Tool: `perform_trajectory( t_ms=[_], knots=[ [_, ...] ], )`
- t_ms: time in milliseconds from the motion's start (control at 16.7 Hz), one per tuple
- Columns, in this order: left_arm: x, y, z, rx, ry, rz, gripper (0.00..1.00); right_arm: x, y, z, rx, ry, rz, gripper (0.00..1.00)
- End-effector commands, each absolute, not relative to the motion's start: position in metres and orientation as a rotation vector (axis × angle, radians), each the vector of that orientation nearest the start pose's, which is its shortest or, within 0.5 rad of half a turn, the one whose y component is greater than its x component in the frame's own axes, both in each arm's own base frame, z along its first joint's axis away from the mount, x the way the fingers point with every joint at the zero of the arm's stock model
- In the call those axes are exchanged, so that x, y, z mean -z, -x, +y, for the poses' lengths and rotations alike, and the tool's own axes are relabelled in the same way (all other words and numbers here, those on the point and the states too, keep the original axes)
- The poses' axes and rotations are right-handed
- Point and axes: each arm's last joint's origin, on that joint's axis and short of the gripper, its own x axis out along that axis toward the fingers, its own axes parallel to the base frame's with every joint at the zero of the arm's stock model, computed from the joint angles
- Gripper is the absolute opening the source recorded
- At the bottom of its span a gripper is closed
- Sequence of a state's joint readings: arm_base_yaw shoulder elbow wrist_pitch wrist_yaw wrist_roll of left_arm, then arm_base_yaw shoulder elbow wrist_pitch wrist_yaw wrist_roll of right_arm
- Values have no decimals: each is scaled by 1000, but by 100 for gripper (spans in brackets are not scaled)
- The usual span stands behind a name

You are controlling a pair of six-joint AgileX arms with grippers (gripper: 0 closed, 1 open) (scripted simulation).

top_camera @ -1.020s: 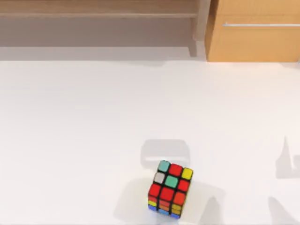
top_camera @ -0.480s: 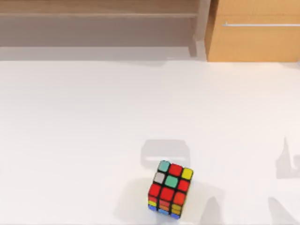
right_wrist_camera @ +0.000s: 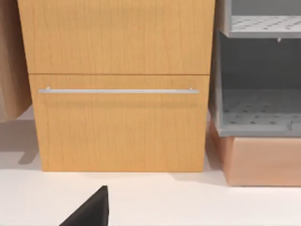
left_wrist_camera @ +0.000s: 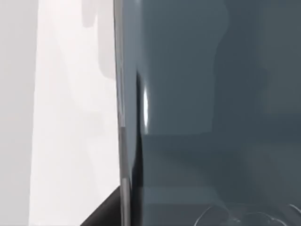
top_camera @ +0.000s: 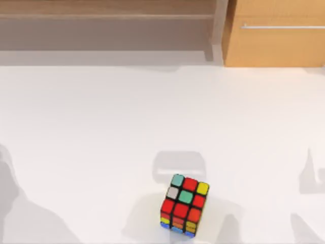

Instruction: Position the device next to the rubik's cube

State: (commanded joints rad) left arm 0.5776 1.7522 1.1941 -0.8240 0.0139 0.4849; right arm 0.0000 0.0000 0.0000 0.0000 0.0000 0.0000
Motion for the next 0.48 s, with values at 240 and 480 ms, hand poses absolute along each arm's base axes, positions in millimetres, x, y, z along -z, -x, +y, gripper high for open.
perform_trajectory(
  t_ms=[240, 480],
  knots=[
    [-193, -301, 119, -105, 14, 1375, 0, -160, -106, -1, 0, 0, 0, 100],
    [-196, -311, 44, -56, 29, 1384, 0, -160, -106, -1, 0, 0, 0, 100]
  ],
)
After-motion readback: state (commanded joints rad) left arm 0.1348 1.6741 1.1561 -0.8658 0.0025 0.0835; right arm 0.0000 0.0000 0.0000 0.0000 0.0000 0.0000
